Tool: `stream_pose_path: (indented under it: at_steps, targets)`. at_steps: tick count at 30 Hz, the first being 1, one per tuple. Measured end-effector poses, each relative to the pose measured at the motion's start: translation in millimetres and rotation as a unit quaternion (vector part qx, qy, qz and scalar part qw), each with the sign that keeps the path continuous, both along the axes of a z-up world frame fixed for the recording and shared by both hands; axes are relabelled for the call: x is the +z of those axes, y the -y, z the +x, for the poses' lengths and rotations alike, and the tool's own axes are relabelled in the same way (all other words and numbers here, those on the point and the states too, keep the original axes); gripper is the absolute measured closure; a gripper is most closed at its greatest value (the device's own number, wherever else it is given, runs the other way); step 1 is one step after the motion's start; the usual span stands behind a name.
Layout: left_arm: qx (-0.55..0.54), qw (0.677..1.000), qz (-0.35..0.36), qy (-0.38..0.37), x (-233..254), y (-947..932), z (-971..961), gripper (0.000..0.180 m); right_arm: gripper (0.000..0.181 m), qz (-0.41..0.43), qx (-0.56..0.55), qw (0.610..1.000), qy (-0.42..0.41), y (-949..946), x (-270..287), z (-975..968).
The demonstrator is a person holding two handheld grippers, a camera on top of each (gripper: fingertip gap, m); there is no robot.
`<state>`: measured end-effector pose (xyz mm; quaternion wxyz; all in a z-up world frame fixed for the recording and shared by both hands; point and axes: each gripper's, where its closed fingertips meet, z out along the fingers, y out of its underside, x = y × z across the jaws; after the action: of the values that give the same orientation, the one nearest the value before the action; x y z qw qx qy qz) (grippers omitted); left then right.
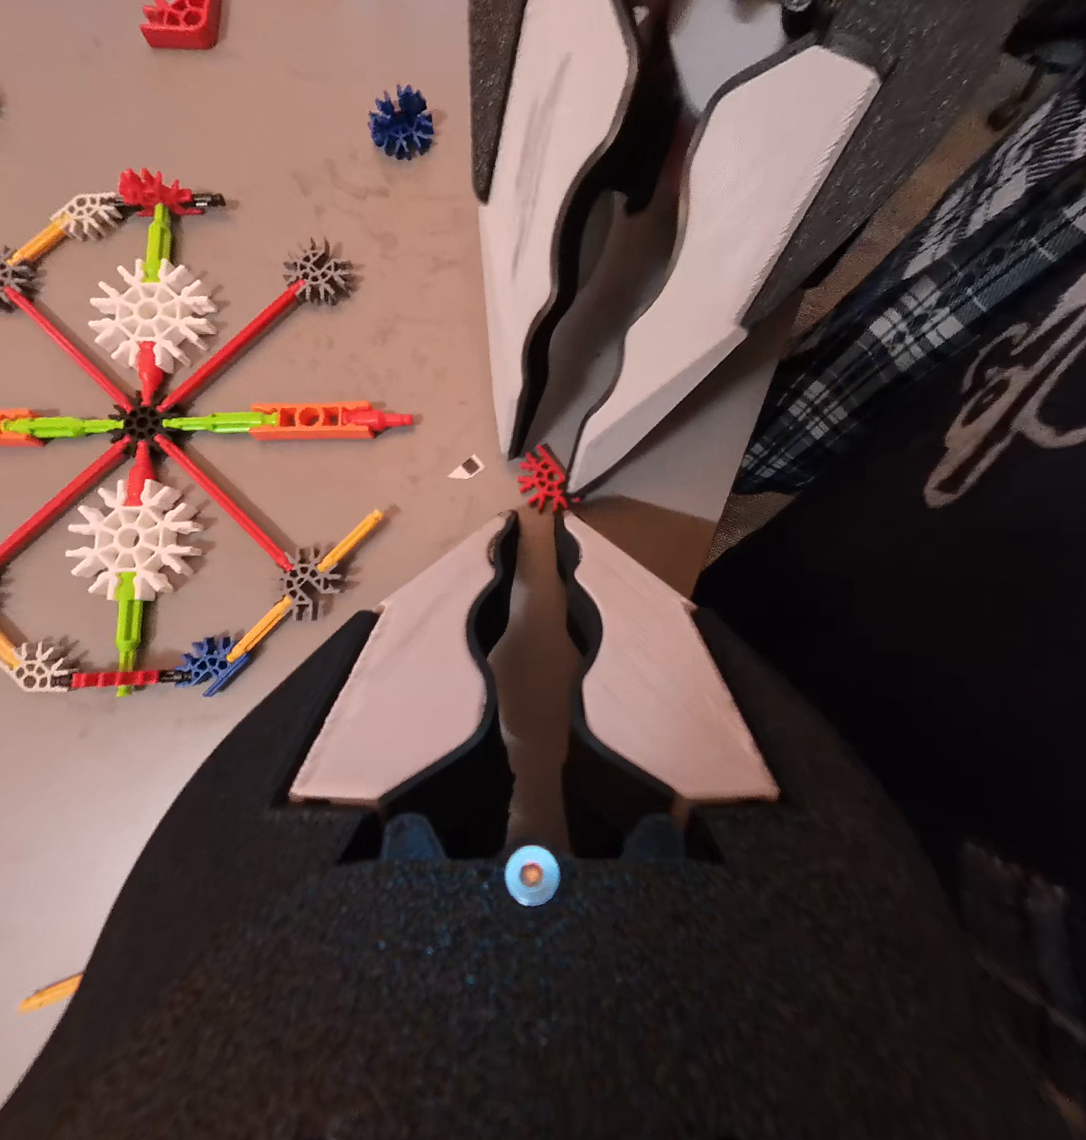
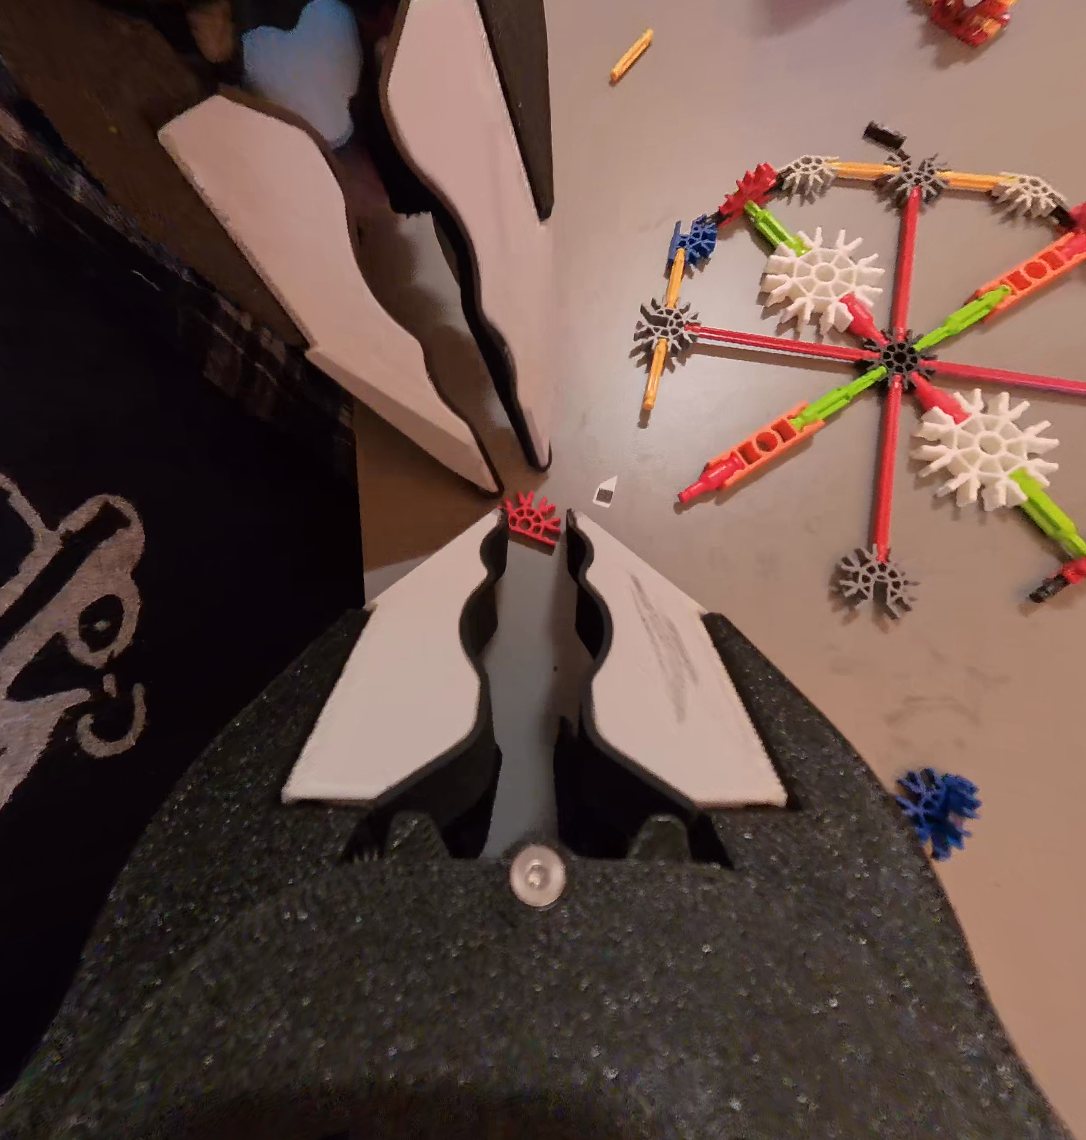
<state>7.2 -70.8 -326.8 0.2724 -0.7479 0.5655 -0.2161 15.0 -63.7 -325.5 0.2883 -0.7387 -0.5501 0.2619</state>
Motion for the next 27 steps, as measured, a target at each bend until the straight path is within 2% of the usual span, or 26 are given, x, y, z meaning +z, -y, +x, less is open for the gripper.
stream_pose_path:
  at_steps: [4, 9, 18, 21, 27]
  targets:
    - [0.016, 1.000, 0.008, 0.002, 0, -4, -1, 0.172, 0.168, -0.001, -0.016, 1.000, 0.002, -2, 0, -1]
    - [0.046, 0.999, 0.028, 0.005, 11, -15, -21, 0.172, 0.169, 0.003, -0.090, 0.996, -0.001, -12, 0, 4]
    - [0.198, 0.975, 0.096, -0.022, 30, -129, -111, 0.171, 0.164, -0.003, -0.124, 0.991, -0.041, -15, 9, 9]
    - [0.200, 0.976, 0.082, -0.013, 22, -153, -110, 0.169, 0.164, -0.012, -0.138, 0.989, -0.058, -19, 12, 12]
    - [0.171, 0.981, 0.076, -0.048, 1, -167, -100, 0.170, 0.164, -0.011, -0.148, 0.987, -0.055, -21, 11, 15]
